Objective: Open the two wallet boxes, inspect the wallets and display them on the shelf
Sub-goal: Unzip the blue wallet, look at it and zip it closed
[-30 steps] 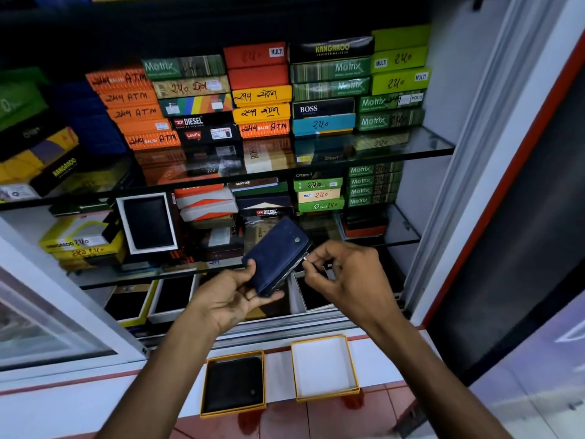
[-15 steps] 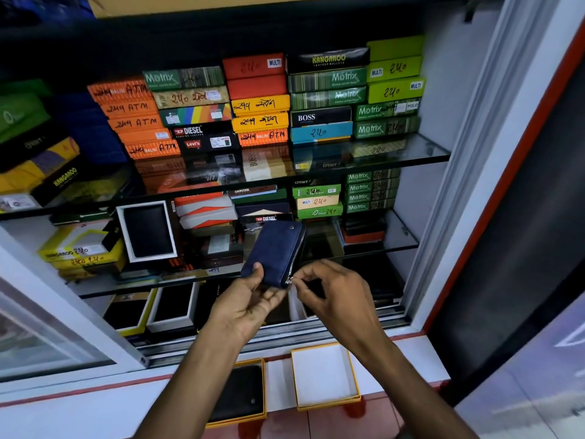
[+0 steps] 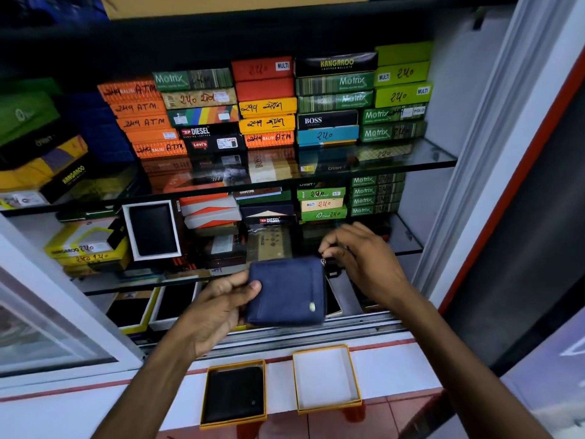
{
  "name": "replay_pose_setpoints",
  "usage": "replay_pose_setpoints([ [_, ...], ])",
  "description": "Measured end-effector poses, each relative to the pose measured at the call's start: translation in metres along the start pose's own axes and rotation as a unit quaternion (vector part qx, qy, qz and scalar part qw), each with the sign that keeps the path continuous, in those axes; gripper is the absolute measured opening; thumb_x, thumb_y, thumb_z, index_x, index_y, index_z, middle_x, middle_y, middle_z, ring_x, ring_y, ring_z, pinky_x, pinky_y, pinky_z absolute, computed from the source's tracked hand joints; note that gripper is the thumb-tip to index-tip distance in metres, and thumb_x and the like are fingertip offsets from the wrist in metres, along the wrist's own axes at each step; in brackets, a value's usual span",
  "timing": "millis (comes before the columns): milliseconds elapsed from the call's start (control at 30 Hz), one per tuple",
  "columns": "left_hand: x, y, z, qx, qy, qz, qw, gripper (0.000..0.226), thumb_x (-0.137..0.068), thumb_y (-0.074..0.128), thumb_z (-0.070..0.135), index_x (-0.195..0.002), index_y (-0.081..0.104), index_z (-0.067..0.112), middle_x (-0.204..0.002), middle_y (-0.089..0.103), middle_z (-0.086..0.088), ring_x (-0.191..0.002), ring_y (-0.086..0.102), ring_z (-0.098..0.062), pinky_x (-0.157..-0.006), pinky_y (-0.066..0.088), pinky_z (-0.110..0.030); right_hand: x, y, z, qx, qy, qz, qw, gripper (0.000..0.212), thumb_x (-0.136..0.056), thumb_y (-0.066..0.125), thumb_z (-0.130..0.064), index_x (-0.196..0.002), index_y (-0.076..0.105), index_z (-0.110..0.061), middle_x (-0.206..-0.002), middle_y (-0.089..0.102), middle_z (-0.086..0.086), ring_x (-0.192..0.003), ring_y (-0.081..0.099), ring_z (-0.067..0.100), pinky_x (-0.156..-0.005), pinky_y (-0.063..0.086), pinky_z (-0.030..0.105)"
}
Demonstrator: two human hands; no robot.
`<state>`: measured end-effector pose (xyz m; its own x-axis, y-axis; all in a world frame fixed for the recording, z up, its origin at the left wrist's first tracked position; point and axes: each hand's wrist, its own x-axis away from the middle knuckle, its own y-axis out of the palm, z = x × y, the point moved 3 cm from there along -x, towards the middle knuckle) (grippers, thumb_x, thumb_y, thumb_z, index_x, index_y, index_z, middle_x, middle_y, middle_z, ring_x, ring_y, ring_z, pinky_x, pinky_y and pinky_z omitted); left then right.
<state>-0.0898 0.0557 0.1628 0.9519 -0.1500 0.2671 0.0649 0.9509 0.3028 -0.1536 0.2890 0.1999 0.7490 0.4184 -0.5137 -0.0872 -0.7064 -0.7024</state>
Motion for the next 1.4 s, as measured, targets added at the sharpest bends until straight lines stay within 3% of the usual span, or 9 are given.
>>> replay_pose_setpoints([
  [100,0.005,0.002,0.005,-0.048,-0.026,-0.048,0.997,0.04,-0.084,0.062,0.011,-0.124,0.063,0.005,-0.126,0.066,-0.016,-0.115,0.062,-0.027,-0.094,0.053,-0.038,-0.02,0.008,-0.002,-0.046,-0.058,-0.065,0.995,0.008,-0.091,0.061,-0.028,-0.09,0.069,-0.026,-0.091,0.064,-0.017,-0.09,0.053,0.012,-0.079,0.047,0.035],
  [300,0.007,0.025,0.002,-0.061,-0.057,-0.093,0.992,0.038,-0.082,0.067,0.014,-0.119,0.066,0.003,-0.123,0.067,-0.019,-0.108,0.065,-0.025,-0.091,0.054,-0.036,-0.043,0.036,-0.016,-0.149,-0.087,-0.178,0.969,0.009,-0.086,0.071,-0.023,-0.092,0.073,-0.015,-0.092,0.067,-0.006,-0.088,0.064,0.007,-0.081,0.051,0.027],
  [433,0.012,0.026,0.0,-0.012,-0.059,-0.026,0.998,0.033,-0.075,0.066,0.02,-0.106,0.072,0.008,-0.1,0.076,-0.01,-0.082,0.073,-0.017,-0.07,0.06,-0.036,-0.032,0.04,0.008,-0.287,0.1,-0.145,0.942,0.025,-0.083,0.071,-0.029,-0.105,0.07,-0.018,-0.089,0.076,-0.002,-0.081,0.068,0.004,-0.074,0.052,0.021],
  [567,0.017,0.017,0.001,0.033,-0.046,0.047,0.997,0.027,-0.075,0.066,0.02,-0.099,0.07,0.009,-0.088,0.077,-0.011,-0.073,0.074,-0.021,-0.061,0.062,-0.038,0.007,0.035,0.025,-0.386,0.327,-0.096,0.857,0.049,-0.094,0.044,-0.048,-0.101,0.074,-0.01,-0.072,0.076,-0.001,-0.057,0.068,0.008,-0.05,0.053,0.02],
  [667,0.017,0.012,0.0,0.031,-0.023,0.076,0.996,0.017,-0.083,0.063,0.018,-0.098,0.07,0.011,-0.087,0.078,-0.009,-0.072,0.075,-0.02,-0.058,0.061,-0.035,0.027,0.029,0.017,-0.437,0.347,-0.125,0.82,0.054,-0.081,0.053,-0.052,-0.102,0.074,-0.008,-0.075,0.077,0.005,-0.05,0.064,0.011,-0.048,0.054,0.023],
  [767,0.017,0.014,0.0,0.001,0.024,0.083,0.996,0.019,-0.086,0.062,0.013,-0.103,0.068,0.01,-0.093,0.078,-0.009,-0.079,0.075,-0.019,-0.062,0.062,-0.034,0.034,0.024,0.009,-0.458,0.294,-0.111,0.831,0.044,-0.074,0.068,-0.028,-0.112,0.07,-0.005,-0.079,0.078,0.001,-0.061,0.07,0.008,-0.056,0.059,0.021],
  [900,0.023,0.01,0.001,-0.138,0.177,0.097,0.97,0.031,-0.075,0.072,-0.006,-0.102,0.066,0.009,-0.096,0.078,-0.008,-0.09,0.072,-0.02,-0.07,0.059,-0.024,0.043,0.012,0.005,-0.406,0.202,-0.066,0.889,0.033,-0.073,0.075,0.005,-0.095,0.071,-0.02,-0.085,0.079,-0.006,-0.08,0.073,0.006,-0.073,0.06,0.019],
  [1133,0.026,0.006,-0.037,-0.26,0.298,0.069,0.916,0.037,-0.071,0.065,-0.019,-0.087,0.071,0.014,-0.111,0.075,0.006,-0.123,0.061,-0.014,-0.105,0.047,-0.032,0.084,0.028,0.026,-0.315,0.122,-0.008,0.941,0.041,-0.068,0.078,0.012,-0.085,0.074,-0.025,-0.106,0.076,-0.003,-0.111,0.068,0.016,-0.1,0.053,0.038],
  [1400,0.007,0.007,-0.092,-0.22,0.263,0.08,0.936,0.047,-0.072,0.07,-0.017,-0.086,0.073,0.028,-0.11,0.075,0.003,-0.118,0.064,-0.017,-0.099,0.052,-0.03,0.124,0.052,0.052,-0.286,0.161,0.029,0.944,0.037,-0.07,0.08,0.008,-0.089,0.076,-0.023,-0.102,0.077,0.0,-0.107,0.071,0.02,-0.096,0.055,0.038],
])
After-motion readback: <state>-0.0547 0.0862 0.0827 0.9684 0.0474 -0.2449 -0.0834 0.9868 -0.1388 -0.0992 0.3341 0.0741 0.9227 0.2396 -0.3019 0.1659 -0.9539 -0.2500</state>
